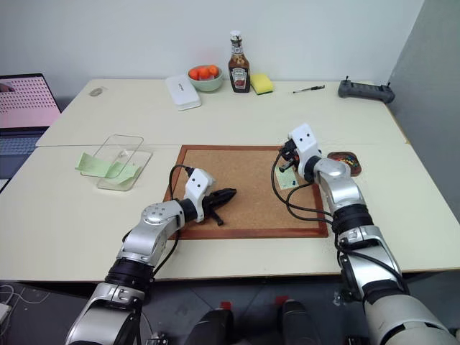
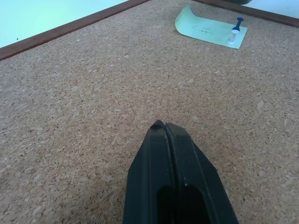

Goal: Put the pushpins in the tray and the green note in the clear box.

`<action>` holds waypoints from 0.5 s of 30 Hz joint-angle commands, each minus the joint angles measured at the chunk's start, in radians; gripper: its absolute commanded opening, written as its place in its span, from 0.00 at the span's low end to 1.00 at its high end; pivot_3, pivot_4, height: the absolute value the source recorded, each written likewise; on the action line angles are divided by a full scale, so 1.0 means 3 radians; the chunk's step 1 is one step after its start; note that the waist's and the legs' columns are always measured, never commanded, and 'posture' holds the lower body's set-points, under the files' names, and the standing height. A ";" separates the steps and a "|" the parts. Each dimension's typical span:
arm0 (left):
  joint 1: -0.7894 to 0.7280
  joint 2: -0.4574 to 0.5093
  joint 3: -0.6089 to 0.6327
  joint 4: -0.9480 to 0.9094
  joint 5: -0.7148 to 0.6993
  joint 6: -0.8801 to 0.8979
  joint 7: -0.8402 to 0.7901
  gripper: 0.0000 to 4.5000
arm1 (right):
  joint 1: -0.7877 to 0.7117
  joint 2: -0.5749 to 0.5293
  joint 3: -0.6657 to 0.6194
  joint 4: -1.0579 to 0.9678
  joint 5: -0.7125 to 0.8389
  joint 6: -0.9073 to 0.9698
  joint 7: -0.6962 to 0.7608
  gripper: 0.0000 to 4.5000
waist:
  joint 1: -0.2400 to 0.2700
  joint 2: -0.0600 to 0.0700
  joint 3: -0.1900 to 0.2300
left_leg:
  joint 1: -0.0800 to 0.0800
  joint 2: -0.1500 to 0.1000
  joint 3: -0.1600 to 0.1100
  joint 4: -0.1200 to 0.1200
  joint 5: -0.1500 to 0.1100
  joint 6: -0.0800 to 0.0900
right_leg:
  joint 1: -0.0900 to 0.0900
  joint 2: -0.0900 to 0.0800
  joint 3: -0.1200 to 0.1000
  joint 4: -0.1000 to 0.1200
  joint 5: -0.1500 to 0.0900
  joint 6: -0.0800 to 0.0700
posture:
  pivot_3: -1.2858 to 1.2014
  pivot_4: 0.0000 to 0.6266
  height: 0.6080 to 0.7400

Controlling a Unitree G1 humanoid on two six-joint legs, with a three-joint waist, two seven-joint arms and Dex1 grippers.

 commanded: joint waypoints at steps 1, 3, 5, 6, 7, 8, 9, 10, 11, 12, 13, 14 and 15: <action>0.0121 -0.0014 -0.0105 0.0014 0.0066 0.0097 -0.0026 0.00 | 0.0067 -0.0195 -0.0210 -0.0417 0.0081 0.0151 -0.0075 0.00 | 0.0002 0.0000 0.0000 | 0.0000 0.0000 0.0000 0.0000 0.0000 0.0000 | 0.0000 0.0000 0.0000 0.0000 0.0000 0.0000 | 0.52 0.24 1.00; 0.0132 -0.0016 -0.0108 0.0001 0.0065 0.0099 -0.0027 0.00 | 0.0153 -0.0328 -0.0250 -0.0547 0.0050 0.0205 -0.0094 0.00 | 0.0011 0.0000 0.0000 | -0.0001 -0.0001 0.0000 0.0000 0.0000 0.0000 | 0.0000 -0.0001 0.0000 -0.0002 0.0000 0.0000 | 0.52 0.24 1.00; 0.0140 -0.0019 -0.0119 -0.0004 0.0062 0.0095 -0.0042 0.00 | 0.0264 -0.0521 -0.0238 -0.0627 -0.0064 0.0251 -0.0132 0.00 | 0.0010 0.0001 -0.0001 | -0.0002 -0.0003 0.0000 0.0000 0.0000 0.0000 | 0.0000 -0.0003 0.0000 -0.0003 0.0000 0.0000 | 0.52 0.24 1.00; 0.0141 -0.0020 -0.0124 -0.0003 0.0061 0.0093 -0.0050 0.00 | 0.0318 -0.0631 -0.0201 -0.0632 -0.0158 0.0230 -0.0160 0.00 | 0.0009 0.0001 -0.0001 | -0.0002 -0.0003 0.0001 0.0000 0.0000 0.0000 | 0.0001 -0.0003 0.0000 -0.0003 0.0000 0.0000 | 0.52 0.24 1.00; 0.0142 -0.0020 -0.0129 -0.0003 0.0059 0.0091 -0.0062 0.00 | 0.0363 -0.0724 -0.0161 -0.0629 -0.0249 0.0194 -0.0193 0.00 | 0.0009 0.0002 -0.0001 | -0.0001 -0.0003 0.0001 0.0000 0.0000 0.0000 | 0.0001 -0.0003 0.0000 -0.0004 -0.0001 0.0000 | 0.52 0.24 1.00; 0.0141 -0.0021 -0.0138 -0.0002 0.0056 0.0085 -0.0083 0.00 | 0.0398 -0.0798 -0.0126 -0.0599 -0.0329 0.0152 -0.0237 0.00 | 0.0009 0.0004 -0.0003 | -0.0001 -0.0003 0.0002 0.0000 0.0000 0.0000 | 0.0001 -0.0003 0.0000 -0.0004 -0.0001 0.0001 | 0.52 0.24 1.00; 0.0140 -0.0023 -0.0147 -0.0002 0.0051 0.0081 -0.0105 0.00 | 0.0423 -0.0848 -0.0100 -0.0569 -0.0388 0.0121 -0.0271 0.00 | 0.0009 0.0005 -0.0003 | -0.0001 -0.0003 0.0002 0.0000 0.0000 0.0000 | 0.0001 -0.0003 0.0000 -0.0004 -0.0001 0.0001 | 0.52 0.24 1.00; 0.0138 -0.0026 -0.0159 -0.0006 0.0044 0.0079 -0.0132 0.00 | 0.0442 -0.0893 -0.0056 -0.0524 -0.0468 0.0071 -0.0312 0.00 | 0.0008 0.0006 -0.0004 | -0.0001 -0.0003 0.0004 0.0000 0.0000 0.0000 | 0.0001 -0.0004 0.0001 -0.0004 -0.0001 0.0001 | 0.52 0.24 1.00; 0.0138 -0.0029 -0.0166 -0.0010 0.0040 0.0078 -0.0149 0.00 | 0.0453 -0.0920 -0.0027 -0.0494 -0.0520 0.0038 -0.0338 0.00 | 0.0003 0.0009 -0.0005 | 0.0000 -0.0003 0.0004 0.0000 0.0000 0.0000 | 0.0001 -0.0004 0.0002 -0.0003 -0.0001 0.0001 | 0.52 0.24 1.00; 0.0135 -0.0032 -0.0173 -0.0013 0.0041 0.0078 -0.0157 0.00 | 0.0456 -0.0940 0.0004 -0.0446 -0.0586 -0.0005 -0.0377 0.00 | 0.0000 0.0010 -0.0006 | 0.0001 -0.0003 0.0006 0.0000 0.0000 0.0000 | 0.0001 -0.0004 0.0003 -0.0003 -0.0001 0.0001 | 0.52 0.24 1.00; 0.0129 -0.0037 -0.0178 -0.0012 0.0046 0.0077 -0.0162 0.00 | 0.0448 -0.0943 0.0020 -0.0387 -0.0627 -0.0018 -0.0418 0.00 | -0.0002 0.0010 -0.0006 | 0.0002 -0.0003 0.0007 0.0000 0.0000 0.0001 | 0.0001 -0.0003 0.0005 -0.0002 -0.0001 0.0001 | 0.52 0.24 1.00; 0.0122 -0.0043 -0.0179 -0.0008 0.0053 0.0075 -0.0164 0.00 | 0.0435 -0.0943 0.0034 -0.0323 -0.0668 -0.0035 -0.0459 0.00 | -0.0004 0.0010 -0.0006 | 0.0003 -0.0002 0.0007 0.0000 0.0000 0.0001 | 0.0002 -0.0003 0.0005 -0.0002 0.0000 0.0001 | 0.52 0.24 1.00; 0.0114 -0.0049 -0.0179 -0.0003 0.0057 0.0075 -0.0165 0.00 | 0.0420 -0.0965 0.0090 -0.0235 -0.0755 -0.0088 -0.0498 0.00 | -0.0004 0.0010 -0.0006 | 0.0003 -0.0002 0.0008 0.0000 0.0000 0.0001 | 0.0002 -0.0003 0.0005 -0.0002 0.0000 0.0001 | 0.52 0.24 1.00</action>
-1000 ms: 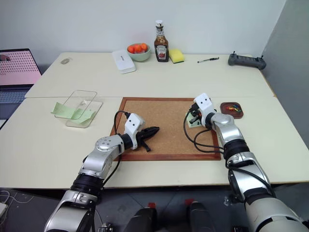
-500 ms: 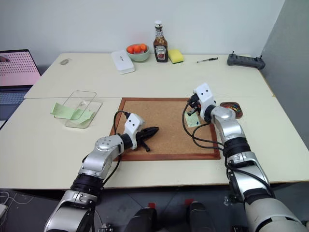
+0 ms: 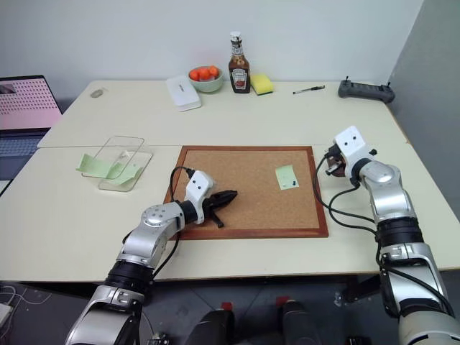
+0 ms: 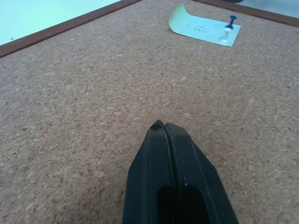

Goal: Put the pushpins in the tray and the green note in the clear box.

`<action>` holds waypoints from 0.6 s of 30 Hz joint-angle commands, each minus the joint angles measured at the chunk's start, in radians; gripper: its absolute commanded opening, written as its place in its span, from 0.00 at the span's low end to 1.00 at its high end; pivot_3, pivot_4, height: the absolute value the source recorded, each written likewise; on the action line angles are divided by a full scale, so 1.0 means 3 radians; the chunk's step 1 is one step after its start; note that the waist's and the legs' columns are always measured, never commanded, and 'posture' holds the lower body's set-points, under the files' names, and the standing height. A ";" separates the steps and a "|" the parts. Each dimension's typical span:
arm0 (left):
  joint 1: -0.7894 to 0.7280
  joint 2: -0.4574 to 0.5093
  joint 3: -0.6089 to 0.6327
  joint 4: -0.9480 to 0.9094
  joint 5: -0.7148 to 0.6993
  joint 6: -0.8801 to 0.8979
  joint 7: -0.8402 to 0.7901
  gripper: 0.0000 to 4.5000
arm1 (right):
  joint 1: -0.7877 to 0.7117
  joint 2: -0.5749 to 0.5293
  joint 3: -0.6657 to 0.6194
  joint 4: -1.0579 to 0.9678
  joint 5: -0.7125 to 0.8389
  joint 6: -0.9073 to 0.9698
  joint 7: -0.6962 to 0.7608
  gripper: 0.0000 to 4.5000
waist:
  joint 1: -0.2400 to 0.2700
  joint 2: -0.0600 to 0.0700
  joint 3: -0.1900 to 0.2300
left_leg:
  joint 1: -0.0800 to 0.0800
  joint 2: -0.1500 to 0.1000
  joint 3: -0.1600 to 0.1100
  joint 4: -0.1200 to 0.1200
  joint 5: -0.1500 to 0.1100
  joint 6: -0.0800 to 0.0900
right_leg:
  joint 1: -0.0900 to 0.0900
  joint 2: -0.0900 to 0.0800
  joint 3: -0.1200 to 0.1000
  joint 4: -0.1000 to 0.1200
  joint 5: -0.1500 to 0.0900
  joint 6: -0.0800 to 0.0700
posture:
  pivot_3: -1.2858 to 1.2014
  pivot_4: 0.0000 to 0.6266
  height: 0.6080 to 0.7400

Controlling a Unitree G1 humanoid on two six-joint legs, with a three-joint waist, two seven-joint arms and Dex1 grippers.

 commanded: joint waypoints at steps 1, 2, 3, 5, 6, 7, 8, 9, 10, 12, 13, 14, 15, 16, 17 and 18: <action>0.0054 -0.0038 -0.0147 0.0056 0.0061 0.0073 -0.0076 0.00 | -0.0085 -0.0056 0.0139 0.0184 -0.0265 -0.0223 -0.0164 0.00 | 0.0002 0.0000 0.0000 | 0.0001 0.0000 0.0000 0.0000 0.0000 0.0000 | 0.0002 0.0000 0.0001 0.0000 0.0000 0.0000 | 0.52 0.24 1.00; 0.0052 -0.0039 -0.0149 0.0056 0.0062 0.0072 -0.0077 0.00 | -0.0090 -0.0065 0.0171 0.0249 -0.0311 -0.0252 -0.0180 0.00 | 0.0005 0.0000 0.0000 | 0.0001 0.0000 0.0000 0.0000 0.0000 0.0000 | 0.0002 0.0000 0.0001 0.0000 0.0000 0.0000 | 0.52 0.24 1.00; 0.0051 -0.0039 -0.0152 0.0056 0.0061 0.0070 -0.0078 0.00 | -0.0096 -0.0066 0.0188 0.0304 -0.0337 -0.0266 -0.0188 0.00 | 0.0006 0.0000 0.0000 | 0.0001 -0.0001 0.0000 0.0000 0.0000 0.0000 | 0.0002 0.0000 0.0000 -0.0001 0.0000 0.0000 | 0.52 0.24 1.00; 0.0055 -0.0036 -0.0156 0.0050 0.0061 0.0068 -0.0078 0.00 | -0.0106 -0.0095 0.0248 0.0424 -0.0425 -0.0331 -0.0213 0.00 | 0.0007 0.0000 0.0000 | 0.0000 -0.0001 0.0000 0.0000 0.0000 0.0000 | 0.0002 -0.0001 0.0001 -0.0002 0.0000 0.0000 | 0.52 0.24 1.00; 0.0057 -0.0034 -0.0158 0.0046 0.0060 0.0068 -0.0078 0.00 | -0.0111 -0.0110 0.0267 0.0481 -0.0461 -0.0368 -0.0235 0.00 | 0.0007 0.0000 0.0000 | 0.0000 -0.0001 0.0000 0.0000 0.0000 0.0000 | 0.0002 0.0000 0.0001 -0.0002 0.0000 0.0000 | 0.52 0.24 1.00; 0.0063 -0.0033 -0.0159 0.0040 0.0060 0.0068 -0.0077 0.00 | -0.0115 -0.0115 0.0267 0.0527 -0.0481 -0.0391 -0.0253 0.00 | 0.0008 0.0000 0.0000 | -0.0001 -0.0002 0.0000 0.0000 0.0000 0.0000 | 0.0002 -0.0001 0.0001 -0.0002 0.0000 0.0000 | 0.52 0.24 1.00; 0.0069 -0.0030 -0.0160 0.0036 0.0059 0.0067 -0.0077 0.00 | -0.0121 -0.0124 0.0275 0.0575 -0.0500 -0.0415 -0.0270 0.00 | 0.0008 0.0000 0.0000 | 0.0000 -0.0001 0.0000 0.0000 0.0000 0.0000 | 0.0002 -0.0001 0.0001 -0.0002 0.0000 0.0000 | 0.52 0.24 1.00; 0.0076 -0.0027 -0.0159 0.0030 0.0059 0.0066 -0.0075 0.00 | -0.0126 -0.0129 0.0276 0.0615 -0.0514 -0.0440 -0.0284 0.05 | 0.0008 0.0000 0.0000 | -0.0001 -0.0001 0.0000 0.0000 0.0000 0.0000 | 0.0002 -0.0001 0.0001 -0.0002 0.0000 0.0000 | 0.52 0.24 1.00; 0.0082 -0.0024 -0.0159 0.0028 0.0059 0.0065 -0.0075 0.00 | -0.0130 -0.0128 0.0271 0.0647 -0.0516 -0.0450 -0.0289 0.10 | 0.0008 0.0000 0.0000 | 0.0000 -0.0002 0.0000 0.0000 0.0000 0.0000 | 0.0002 -0.0001 0.0001 -0.0002 0.0000 0.0000 | 0.52 0.24 1.00; 0.0094 -0.0018 -0.0158 0.0018 0.0059 0.0067 -0.0073 0.00 | -0.0140 -0.0121 0.0255 0.0700 -0.0523 -0.0479 -0.0296 0.19 | 0.0007 0.0000 0.0000 | 0.0000 -0.0002 0.0000 0.0000 0.0000 0.0000 | 0.0003 -0.0001 0.0001 -0.0003 0.0000 0.0000 | 0.52 0.24 1.00; 0.0100 -0.0016 -0.0158 0.0011 0.0058 0.0069 -0.0073 0.00 | -0.0144 -0.0118 0.0249 0.0718 -0.0523 -0.0485 -0.0300 0.23 | 0.0007 0.0000 0.0000 | 0.0000 -0.0002 0.0000 0.0000 0.0000 0.0000 | 0.0003 -0.0001 0.0001 -0.0003 0.0000 0.0000 | 0.52 0.24 1.00; 0.0103 -0.0014 -0.0158 0.0008 0.0059 0.0071 -0.0072 0.00 | -0.0150 -0.0114 0.0241 0.0736 -0.0516 -0.0490 -0.0306 0.28 | 0.0008 0.0000 0.0000 | 0.0000 -0.0002 0.0000 0.0000 0.0000 0.0000 | 0.0003 -0.0001 0.0001 -0.0003 0.0000 0.0000 | 0.52 0.24 1.00; 0.0106 -0.0013 -0.0158 0.0004 0.0058 0.0072 -0.0072 0.00 | -0.0154 -0.0111 0.0236 0.0749 -0.0510 -0.0495 -0.0311 0.33 | 0.0007 0.0000 0.0000 | 0.0000 -0.0001 0.0000 0.0000 0.0000 0.0000 | 0.0003 -0.0001 0.0001 -0.0002 0.0000 0.0000 | 0.52 0.24 1.00; 0.0107 -0.0011 -0.0158 0.0004 0.0058 0.0072 -0.0072 0.00 | -0.0158 -0.0105 0.0226 0.0759 -0.0496 -0.0495 -0.0315 0.38 | 0.0007 0.0000 0.0000 | 0.0000 -0.0001 0.0000 0.0000 0.0000 0.0000 | 0.0003 -0.0001 0.0001 -0.0002 0.0000 0.0000 | 0.52 0.24 1.00; 0.0109 -0.0010 -0.0158 0.0003 0.0057 0.0072 -0.0073 0.00 | -0.0160 -0.0097 0.0211 0.0764 -0.0479 -0.0494 -0.0319 0.43 | 0.0007 0.0000 0.0000 | 0.0000 -0.0001 0.0000 0.0000 0.0000 0.0000 | 0.0003 -0.0001 0.0001 -0.0002 0.0000 0.0000 | 0.52 0.24 1.00; 0.0109 -0.0008 -0.0159 0.0002 0.0057 0.0073 -0.0075 0.00 | -0.0169 -0.0091 0.0199 0.0765 -0.0465 -0.0494 -0.0324 0.46 | 0.0007 0.0000 0.0000 | 0.0001 -0.0001 0.0000 0.0000 0.0000 0.0000 | 0.0003 -0.0001 0.0001 -0.0002 0.0000 0.0000 | 0.52 0.24 1.00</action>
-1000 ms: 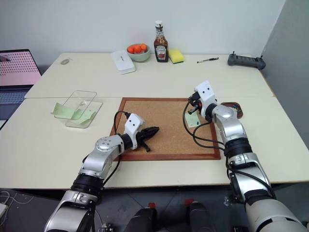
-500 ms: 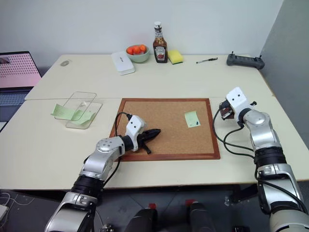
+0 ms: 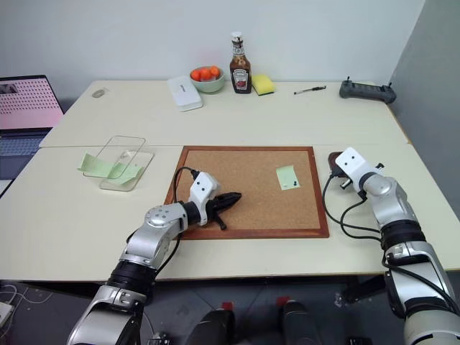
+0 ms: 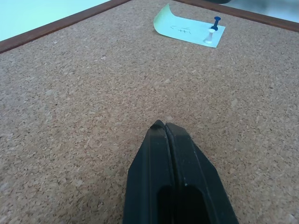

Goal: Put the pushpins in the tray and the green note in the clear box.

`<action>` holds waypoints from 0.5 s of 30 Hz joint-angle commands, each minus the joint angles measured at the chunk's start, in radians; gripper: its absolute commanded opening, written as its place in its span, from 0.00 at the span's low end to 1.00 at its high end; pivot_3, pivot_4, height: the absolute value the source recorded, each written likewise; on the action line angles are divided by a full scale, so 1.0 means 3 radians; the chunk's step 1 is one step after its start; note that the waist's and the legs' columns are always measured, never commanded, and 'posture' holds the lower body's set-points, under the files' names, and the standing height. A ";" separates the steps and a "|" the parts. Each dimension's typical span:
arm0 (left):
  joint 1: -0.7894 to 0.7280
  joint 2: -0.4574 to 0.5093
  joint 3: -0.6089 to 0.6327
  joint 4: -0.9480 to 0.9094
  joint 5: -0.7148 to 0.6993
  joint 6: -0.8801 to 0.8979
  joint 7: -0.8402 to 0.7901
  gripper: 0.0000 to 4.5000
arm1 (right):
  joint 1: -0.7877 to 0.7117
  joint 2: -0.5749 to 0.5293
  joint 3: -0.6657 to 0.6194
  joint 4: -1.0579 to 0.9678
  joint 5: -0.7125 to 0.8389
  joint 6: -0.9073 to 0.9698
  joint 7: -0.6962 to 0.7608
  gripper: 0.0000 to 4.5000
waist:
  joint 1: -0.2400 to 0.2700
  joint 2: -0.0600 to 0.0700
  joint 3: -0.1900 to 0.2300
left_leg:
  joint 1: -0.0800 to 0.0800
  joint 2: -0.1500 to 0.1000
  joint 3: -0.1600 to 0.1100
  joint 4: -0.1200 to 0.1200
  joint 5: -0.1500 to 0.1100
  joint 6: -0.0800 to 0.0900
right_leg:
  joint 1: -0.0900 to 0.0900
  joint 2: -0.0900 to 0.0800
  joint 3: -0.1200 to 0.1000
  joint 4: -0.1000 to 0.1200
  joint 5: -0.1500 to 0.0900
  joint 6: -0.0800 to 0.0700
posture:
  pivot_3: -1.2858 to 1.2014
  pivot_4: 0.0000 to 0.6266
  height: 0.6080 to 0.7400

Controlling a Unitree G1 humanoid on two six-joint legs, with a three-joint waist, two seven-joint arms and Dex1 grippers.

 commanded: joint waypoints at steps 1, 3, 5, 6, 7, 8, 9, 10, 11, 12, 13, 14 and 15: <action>0.0107 -0.0001 -0.0113 0.0025 0.0056 0.0079 -0.0067 0.00 | -0.0081 -0.0004 -0.0093 -0.0011 0.0046 -0.0048 -0.0047 0.51 | 0.0000 0.0000 0.0000 | 0.0000 0.0000 0.0000 0.0000 0.0000 0.0000 | 0.0000 0.0000 0.0000 0.0000 0.0000 0.0000 | 0.52 0.24 1.00; 0.0111 0.0003 -0.0116 0.0018 0.0057 0.0081 -0.0072 0.00 | -0.0091 0.0010 -0.0145 -0.0057 0.0106 -0.0023 -0.0037 0.58 | 0.0000 0.0000 0.0000 | 0.0000 0.0000 0.0000 0.0000 0.0000 0.0000 | 0.0000 0.0000 0.0000 0.0000 0.0000 0.0000 | 0.52 0.24 1.00; 0.0116 0.0007 -0.0117 0.0010 0.0058 0.0085 -0.0075 0.00 | -0.0092 0.0022 -0.0204 -0.0124 0.0175 0.0009 -0.0012 0.68 | 0.0000 0.0000 0.0000 | 0.0000 0.0000 0.0000 0.0000 0.0000 0.0000 | 0.0000 0.0000 0.0000 0.0000 0.0000 0.0000 | 0.52 0.24 1.00; 0.0117 0.0009 -0.0117 0.0009 0.0058 0.0087 -0.0076 0.00 | -0.0090 0.0032 -0.0250 -0.0174 0.0227 0.0047 0.0010 0.71 | 0.0000 0.0000 0.0000 | 0.0000 0.0000 0.0000 0.0000 0.0000 0.0000 | 0.0000 0.0000 0.0000 0.0000 0.0000 0.0000 | 0.52 0.24 1.00; 0.0117 0.0011 -0.0117 0.0008 0.0058 0.0088 -0.0077 0.00 | -0.0085 0.0035 -0.0293 -0.0235 0.0274 0.0087 0.0036 0.76 | 0.0000 0.0000 0.0000 | 0.0000 0.0000 0.0000 0.0000 0.0000 0.0000 | 0.0000 0.0000 0.0000 0.0000 0.0000 0.0000 | 0.52 0.24 1.00; 0.0116 0.0012 -0.0117 0.0010 0.0059 0.0088 -0.0078 0.00 | -0.0082 0.0039 -0.0337 -0.0292 0.0322 0.0129 0.0055 0.76 | 0.0000 0.0000 0.0000 | 0.0000 0.0000 0.0000 0.0000 0.0000 0.0000 | 0.0000 0.0000 0.0000 0.0000 0.0000 0.0000 | 0.52 0.24 1.00; 0.0117 0.0013 -0.0117 0.0009 0.0058 0.0090 -0.0078 0.00 | -0.0077 0.0040 -0.0376 -0.0351 0.0368 0.0172 0.0075 0.76 | 0.0000 0.0000 0.0000 | 0.0000 0.0000 0.0000 0.0000 0.0000 0.0000 | 0.0000 0.0000 0.0000 0.0000 0.0000 0.0000 | 0.52 0.24 1.00; 0.0117 0.0014 -0.0116 0.0009 0.0058 0.0090 -0.0078 0.00 | -0.0066 0.0035 -0.0418 -0.0438 0.0421 0.0217 0.0102 0.76 | 0.0000 0.0000 0.0000 | -0.0001 0.0000 0.0000 0.0000 0.0000 0.0000 | 0.0000 0.0000 0.0000 0.0000 0.0000 0.0000 | 0.52 0.24 1.00; 0.0120 0.0014 -0.0115 0.0006 0.0058 0.0091 -0.0078 0.00 | -0.0048 0.0031 -0.0456 -0.0532 0.0478 0.0260 0.0141 0.76 | 0.0000 0.0000 0.0000 | -0.0001 0.0000 0.0000 0.0000 0.0000 0.0000 | 0.0000 0.0000 0.0000 0.0000 0.0000 0.0000 | 0.52 0.24 1.00; 0.0120 0.0014 -0.0114 0.0005 0.0058 0.0092 -0.0078 0.00 | -0.0026 0.0030 -0.0490 -0.0630 0.0539 0.0317 0.0196 0.76 | 0.0000 0.0000 0.0000 | -0.0001 0.0000 0.0000 0.0000 0.0000 0.0000 | 0.0000 0.0000 0.0000 0.0000 0.0000 0.0000 | 0.52 0.24 1.00; 0.0121 0.0013 -0.0113 0.0005 0.0058 0.0092 -0.0077 0.00 | 0.0020 0.0034 -0.0524 -0.0775 0.0636 0.0384 0.0302 0.76 | 0.0001 0.0000 0.0000 | 0.0000 0.0000 -0.0001 0.0000 0.0000 0.0000 | 0.0000 0.0000 -0.0001 0.0000 0.0000 0.0000 | 0.52 0.24 1.00; 0.0123 0.0012 -0.0112 0.0002 0.0057 0.0094 -0.0078 0.00 | 0.0075 0.0036 -0.0545 -0.0923 0.0724 0.0461 0.0414 0.76 | 0.0001 0.0000 0.0000 | -0.0001 0.0000 -0.0001 0.0000 0.0000 0.0000 | 0.0000 0.0000 -0.0001 0.0000 0.0000 0.0000 | 0.52 0.24 1.00; 0.0124 0.0010 -0.0112 0.0005 0.0058 0.0093 -0.0078 0.00 | 0.0160 0.0032 -0.0547 -0.1113 0.0823 0.0566 0.0562 0.76 | 0.0001 0.0000 0.0000 | -0.0001 0.0000 -0.0002 0.0000 0.0000 0.0000 | 0.0001 0.0000 -0.0001 0.0000 0.0000 0.0000 | 0.52 0.24 1.00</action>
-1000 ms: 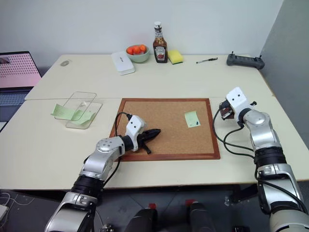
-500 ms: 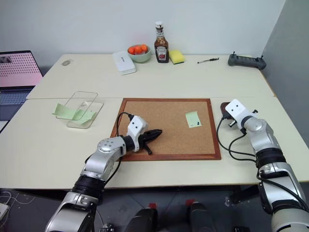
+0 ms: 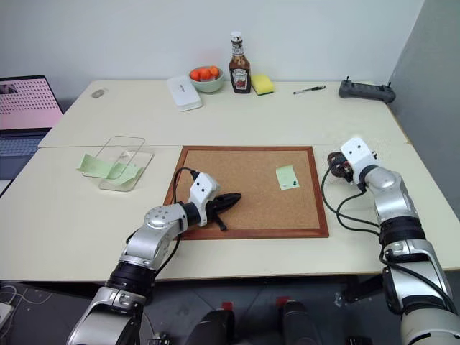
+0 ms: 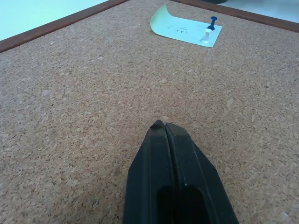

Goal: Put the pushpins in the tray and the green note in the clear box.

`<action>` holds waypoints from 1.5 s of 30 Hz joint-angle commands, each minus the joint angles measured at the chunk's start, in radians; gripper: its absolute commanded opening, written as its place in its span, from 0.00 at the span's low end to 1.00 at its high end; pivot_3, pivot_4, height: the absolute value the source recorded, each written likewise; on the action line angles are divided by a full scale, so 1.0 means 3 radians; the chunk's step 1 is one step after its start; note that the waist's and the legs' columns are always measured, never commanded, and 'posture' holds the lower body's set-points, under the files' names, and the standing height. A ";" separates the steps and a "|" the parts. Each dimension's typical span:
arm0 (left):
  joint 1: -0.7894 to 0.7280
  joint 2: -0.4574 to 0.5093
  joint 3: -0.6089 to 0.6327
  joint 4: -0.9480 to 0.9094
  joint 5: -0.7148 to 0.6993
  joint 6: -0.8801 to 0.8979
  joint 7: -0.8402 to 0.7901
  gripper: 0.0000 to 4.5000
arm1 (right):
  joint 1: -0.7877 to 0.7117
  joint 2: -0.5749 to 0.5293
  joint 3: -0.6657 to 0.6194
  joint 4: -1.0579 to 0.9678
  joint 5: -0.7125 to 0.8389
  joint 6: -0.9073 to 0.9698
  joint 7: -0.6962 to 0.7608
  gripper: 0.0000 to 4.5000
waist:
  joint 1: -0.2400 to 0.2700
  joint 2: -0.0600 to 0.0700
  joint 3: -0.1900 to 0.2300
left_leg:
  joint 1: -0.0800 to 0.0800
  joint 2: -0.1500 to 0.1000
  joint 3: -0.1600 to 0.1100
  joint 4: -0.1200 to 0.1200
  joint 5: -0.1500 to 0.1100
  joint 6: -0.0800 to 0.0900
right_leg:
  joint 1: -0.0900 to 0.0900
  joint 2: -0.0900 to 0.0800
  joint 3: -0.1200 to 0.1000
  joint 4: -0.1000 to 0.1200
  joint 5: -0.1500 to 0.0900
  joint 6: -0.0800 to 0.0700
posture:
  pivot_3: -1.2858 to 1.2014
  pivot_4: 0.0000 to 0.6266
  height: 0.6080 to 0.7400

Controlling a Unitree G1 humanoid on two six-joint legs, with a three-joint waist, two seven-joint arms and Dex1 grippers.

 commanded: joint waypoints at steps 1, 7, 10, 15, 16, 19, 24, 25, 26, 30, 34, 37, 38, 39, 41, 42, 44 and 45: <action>0.0093 0.0003 -0.0111 0.0048 0.0059 0.0090 -0.0058 0.00 | 0.0220 -0.0043 -0.0120 -0.0730 0.0391 0.0321 0.0478 0.76 | 0.0000 0.0000 0.0000 | 0.0000 0.0000 0.0000 0.0000 0.0000 0.0000 | 0.0000 0.0000 -0.0001 0.0000 0.0000 0.0000 | 0.52 0.24 1.00; 0.0092 -0.0004 -0.0114 0.0062 0.0062 0.0088 -0.0070 0.00 | 0.0716 0.0082 0.0026 -0.1589 0.0767 0.0605 0.0929 0.76 | 0.0001 0.0002 -0.0001 | 0.0001 0.0000 -0.0004 0.0000 0.0000 0.0000 | 0.0004 0.0000 -0.0004 -0.0002 -0.0002 0.0002 | 0.52 0.24 1.00; 0.0088 -0.0005 -0.0112 0.0066 0.0064 0.0091 -0.0071 0.00 | 0.0786 0.0221 0.0106 -0.1625 0.0708 0.0641 0.0812 0.76 | -0.0006 0.0003 -0.0001 | 0.0004 0.0000 -0.0002 0.0001 0.0000 0.0000 | 0.0004 0.0000 -0.0002 0.0000 -0.0001 0.0003 | 0.52 0.24 1.00; 0.0082 -0.0002 -0.0105 0.0067 0.0062 0.0100 -0.0067 0.00 | 0.0782 0.0399 0.0204 -0.1398 0.0597 0.0460 0.0685 0.76 | 0.0000 0.0002 -0.0002 | 0.0005 0.0001 -0.0005 0.0004 0.0000 0.0001 | 0.0006 0.0001 -0.0005 0.0001 -0.0001 0.0004 | 0.52 0.24 1.00; 0.0082 0.0001 -0.0104 0.0067 0.0063 0.0101 -0.0067 0.00 | 0.0757 0.0423 0.0212 -0.1337 0.0576 0.0424 0.0662 0.76 | 0.0001 0.0002 -0.0001 | 0.0005 0.0001 -0.0006 0.0004 0.0000 0.0001 | 0.0006 0.0001 -0.0006 0.0001 -0.0001 0.0004 | 0.52 0.24 1.00; 0.0090 0.0007 -0.0102 0.0054 0.0063 0.0109 -0.0066 0.00 | 0.0676 0.0516 0.0252 -0.1150 0.0538 0.0352 0.0617 0.67 | 0.0001 0.0002 -0.0002 | 0.0004 0.0001 -0.0006 0.0003 0.0000 0.0001 | 0.0006 0.0001 -0.0006 0.0000 -0.0001 0.0004 | 0.52 0.24 1.00; 0.0095 0.0008 -0.0096 0.0046 0.0062 0.0114 -0.0058 0.00 | 0.0609 0.0590 0.0223 -0.0964 0.0538 0.0302 0.0578 0.47 | 0.0002 0.0002 -0.0002 | 0.0005 0.0001 -0.0006 0.0003 0.0000 0.0001 | 0.0006 0.0001 -0.0006 0.0001 -0.0001 0.0004 | 0.52 0.24 1.00; 0.0099 0.0010 -0.0094 0.0041 0.0062 0.0115 -0.0057 0.00 | 0.0607 0.0591 0.0223 -0.0956 0.0543 0.0296 0.0582 0.43 | 0.0001 0.0002 -0.0002 | 0.0005 0.0001 -0.0006 0.0003 0.0000 0.0001 | 0.0006 0.0001 -0.0006 0.0000 -0.0001 0.0004 | 0.52 0.24 1.00; 0.0105 0.0013 -0.0093 0.0037 0.0062 0.0115 -0.0056 0.00 | 0.0609 0.0595 0.0218 -0.0958 0.0560 0.0300 0.0594 0.39 | 0.0001 0.0002 -0.0002 | 0.0004 0.0000 -0.0006 0.0003 0.0000 0.0001 | 0.0006 0.0001 -0.0006 0.0000 -0.0001 0.0004 | 0.52 0.24 1.00; 0.0125 0.0019 -0.0091 0.0024 0.0063 0.0118 -0.0054 0.00 | 0.0625 0.0587 0.0202 -0.0997 0.0603 0.0321 0.0626 0.20 | 0.0000 0.0003 -0.0002 | 0.0005 0.0001 -0.0006 0.0003 0.0000 0.0001 | 0.0006 0.0001 -0.0006 0.0000 -0.0001 0.0004 | 0.52 0.24 1.00; 0.0130 0.0019 -0.0095 0.0023 0.0066 0.0123 -0.0054 0.00 | 0.0641 0.0569 0.0169 -0.1067 0.0658 0.0348 0.0667 0.04 | 0.0000 0.0003 -0.0002 | 0.0005 0.0001 -0.0006 0.0003 0.0000 0.0001 | 0.0006 0.0001 -0.0006 0.0000 -0.0001 0.0004 | 0.52 0.24 1.00; 0.0128 0.0020 -0.0100 0.0025 0.0069 0.0127 -0.0055 0.00 | 0.0653 0.0573 0.0140 -0.1135 0.0703 0.0337 0.0681 0.02 | 0.0000 0.0003 -0.0002 | 0.0004 0.0001 -0.0006 0.0003 0.0000 0.0001 | 0.0006 0.0001 -0.0007 0.0000 -0.0001 0.0004 | 0.52 0.24 1.00; 0.0127 0.0020 -0.0101 0.0026 0.0071 0.0129 -0.0055 0.00 | 0.0656 0.0577 0.0130 -0.1157 0.0715 0.0330 0.0686 0.02 | 0.0001 0.0003 -0.0001 | 0.0004 0.0001 -0.0006 0.0002 0.0000 0.0001 | 0.0006 0.0001 -0.0007 0.0000 -0.0001 0.0004 | 0.52 0.24 1.00; 0.0130 0.0020 -0.0102 0.0025 0.0072 0.0130 -0.0054 0.00 | 0.0661 0.0581 0.0124 -0.1177 0.0728 0.0316 0.0690 0.02 | 0.0001 0.0003 -0.0001 | 0.0004 0.0001 -0.0007 0.0002 0.0000 0.0001 | 0.0006 0.0001 -0.0007 0.0000 -0.0001 0.0003 | 0.52 0.24 1.00; 0.0132 0.0020 -0.0111 0.0028 0.0083 0.0136 -0.0049 0.00 | 0.0669 0.0604 0.0103 -0.1234 0.0777 0.0311 0.0702 0.02 | 0.0001 0.0002 -0.0001 | 0.0003 0.0001 -0.0007 0.0002 0.0000 0.0001 | 0.0006 0.0001 -0.0007 -0.0001 -0.0001 0.0003 | 0.52 0.24 1.00; 0.0132 0.0020 -0.0116 0.0032 0.0090 0.0139 -0.0046 0.00 | 0.0671 0.0616 0.0094 -0.1260 0.0805 0.0310 0.0706 0.02 | 0.0001 0.0003 -0.0001 | 0.0003 0.0001 -0.0007 0.0002 0.0000 0.0001 | 0.0006 0.0001 -0.0007 -0.0001 -0.0001 0.0003 | 0.52 0.24 1.00; 0.0135 0.0023 -0.0123 0.0035 0.0101 0.0147 -0.0039 0.00 | 0.0670 0.0643 0.0076 -0.1309 0.0859 0.0321 0.0710 0.02 | -0.0001 0.0003 -0.0001 | 0.0003 0.0001 -0.0007 0.0002 0.0000 0.0001 | 0.0006 0.0001 -0.0007 -0.0001 -0.0001 0.0003 | 0.52 0.24 1.00; 0.0137 0.0026 -0.0126 0.0035 0.0105 0.0151 -0.0036 0.00 | 0.0668 0.0657 0.0068 -0.1334 0.0884 0.0334 0.0715 0.02 | -0.0004 0.0003 -0.0001 | 0.0003 0.0001 -0.0007 0.0002 0.0000 0.0001 | 0.0006 0.0001 -0.0007 -0.0001 -0.0001 0.0003 | 0.52 0.24 1.00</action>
